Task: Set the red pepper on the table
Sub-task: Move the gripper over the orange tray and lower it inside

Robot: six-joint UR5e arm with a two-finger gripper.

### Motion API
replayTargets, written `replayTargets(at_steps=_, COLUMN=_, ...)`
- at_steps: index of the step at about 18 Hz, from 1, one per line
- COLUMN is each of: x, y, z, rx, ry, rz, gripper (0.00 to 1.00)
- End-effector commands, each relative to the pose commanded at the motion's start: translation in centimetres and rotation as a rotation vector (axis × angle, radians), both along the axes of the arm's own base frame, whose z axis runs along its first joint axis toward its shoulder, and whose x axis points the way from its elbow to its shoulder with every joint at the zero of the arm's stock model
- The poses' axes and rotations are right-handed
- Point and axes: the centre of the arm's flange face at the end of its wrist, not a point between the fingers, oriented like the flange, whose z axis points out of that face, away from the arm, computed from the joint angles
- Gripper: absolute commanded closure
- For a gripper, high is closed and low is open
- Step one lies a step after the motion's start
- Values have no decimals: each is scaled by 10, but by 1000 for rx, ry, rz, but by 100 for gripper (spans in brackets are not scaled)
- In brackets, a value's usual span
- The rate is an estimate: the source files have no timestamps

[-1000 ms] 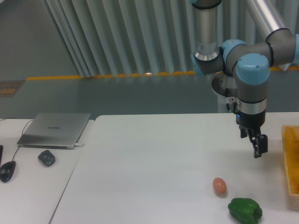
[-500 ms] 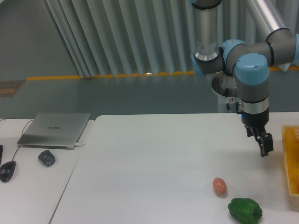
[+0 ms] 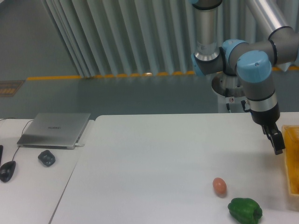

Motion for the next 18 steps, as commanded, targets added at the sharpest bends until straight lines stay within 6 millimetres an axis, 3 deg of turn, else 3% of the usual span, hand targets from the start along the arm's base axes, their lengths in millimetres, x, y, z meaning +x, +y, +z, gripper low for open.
replayTargets(at_steps=8, x=-57, y=-40, z=-2, rx=60, ry=-5, rz=116, gripper=0)
replayTargets(at_steps=18, x=-73, y=-54, z=-12, rx=82, ry=-38, rz=161, gripper=0)
